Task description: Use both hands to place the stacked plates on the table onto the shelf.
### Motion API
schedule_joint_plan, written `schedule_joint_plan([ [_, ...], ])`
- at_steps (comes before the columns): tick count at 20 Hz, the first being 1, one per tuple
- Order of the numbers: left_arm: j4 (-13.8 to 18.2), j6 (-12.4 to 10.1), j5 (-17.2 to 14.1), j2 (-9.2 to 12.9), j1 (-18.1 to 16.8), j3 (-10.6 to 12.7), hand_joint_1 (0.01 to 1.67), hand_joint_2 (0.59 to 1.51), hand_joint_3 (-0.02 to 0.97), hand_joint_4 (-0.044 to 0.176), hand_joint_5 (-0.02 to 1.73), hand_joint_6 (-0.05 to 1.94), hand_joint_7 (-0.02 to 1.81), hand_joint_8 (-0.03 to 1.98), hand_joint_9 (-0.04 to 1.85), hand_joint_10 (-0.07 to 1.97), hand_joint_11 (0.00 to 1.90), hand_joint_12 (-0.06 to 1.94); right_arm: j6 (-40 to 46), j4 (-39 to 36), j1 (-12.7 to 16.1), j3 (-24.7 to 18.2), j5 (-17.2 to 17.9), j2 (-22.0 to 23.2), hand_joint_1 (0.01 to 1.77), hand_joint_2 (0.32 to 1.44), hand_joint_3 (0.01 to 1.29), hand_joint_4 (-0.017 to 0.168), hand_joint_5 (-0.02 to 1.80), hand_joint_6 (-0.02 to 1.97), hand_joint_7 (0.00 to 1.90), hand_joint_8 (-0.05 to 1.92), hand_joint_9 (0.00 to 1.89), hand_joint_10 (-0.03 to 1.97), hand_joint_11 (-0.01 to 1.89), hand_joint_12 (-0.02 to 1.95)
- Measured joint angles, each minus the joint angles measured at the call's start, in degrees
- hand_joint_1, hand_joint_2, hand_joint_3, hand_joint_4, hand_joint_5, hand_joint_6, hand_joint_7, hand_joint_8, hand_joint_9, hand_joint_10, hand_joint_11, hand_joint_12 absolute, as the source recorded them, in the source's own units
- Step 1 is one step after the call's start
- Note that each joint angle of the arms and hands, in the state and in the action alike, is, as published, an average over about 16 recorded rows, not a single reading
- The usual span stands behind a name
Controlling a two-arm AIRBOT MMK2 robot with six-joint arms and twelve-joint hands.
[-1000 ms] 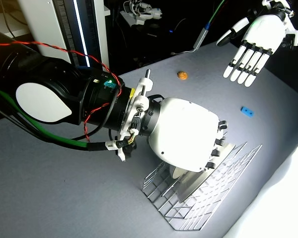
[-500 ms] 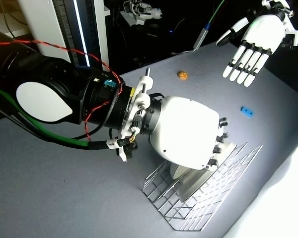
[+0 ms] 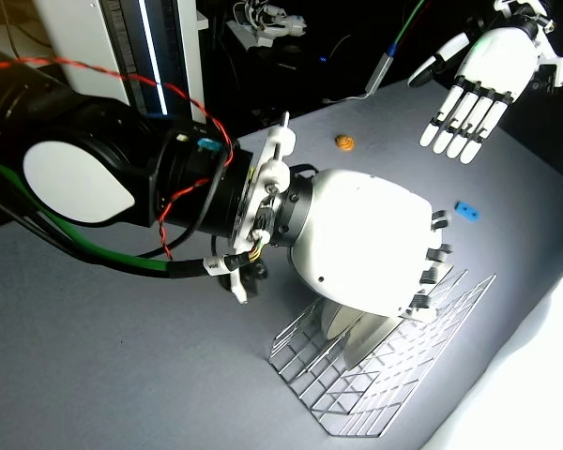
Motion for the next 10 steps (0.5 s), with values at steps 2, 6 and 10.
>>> schedule_joint_plan([
  [2,-0.1,0.3,0.0,0.0,0.0,-0.4,0.02,1.116,0.017,0.007,0.02,0.02,0.02,-0.01,0.02,-0.06,0.02,0.00,0.1,0.0,0.7,-0.3,0.0,0.5,1.16,1.01,0.01,-0.001,0.82,0.10,1.03,0.01,1.11,0.02,0.67,1.17],
  [6,-0.2,1.1,-0.2,-0.1,0.0,-1.4,0.02,1.116,0.017,0.007,0.02,0.02,0.02,-0.01,0.01,-0.06,0.02,0.00,0.2,-0.7,2.1,-1.6,0.6,2.3,1.14,1.01,0.01,-0.001,0.80,0.08,1.03,0.01,1.11,0.02,0.65,1.19],
  [10,-0.3,2.2,-0.9,-0.1,-0.4,-3.0,0.02,1.117,0.017,0.007,0.02,0.02,0.02,-0.01,0.01,-0.06,0.02,0.00,0.1,-2.1,3.6,-4.0,1.6,5.3,1.12,1.01,0.01,-0.001,0.79,0.06,1.02,0.01,1.10,0.02,0.64,1.20],
])
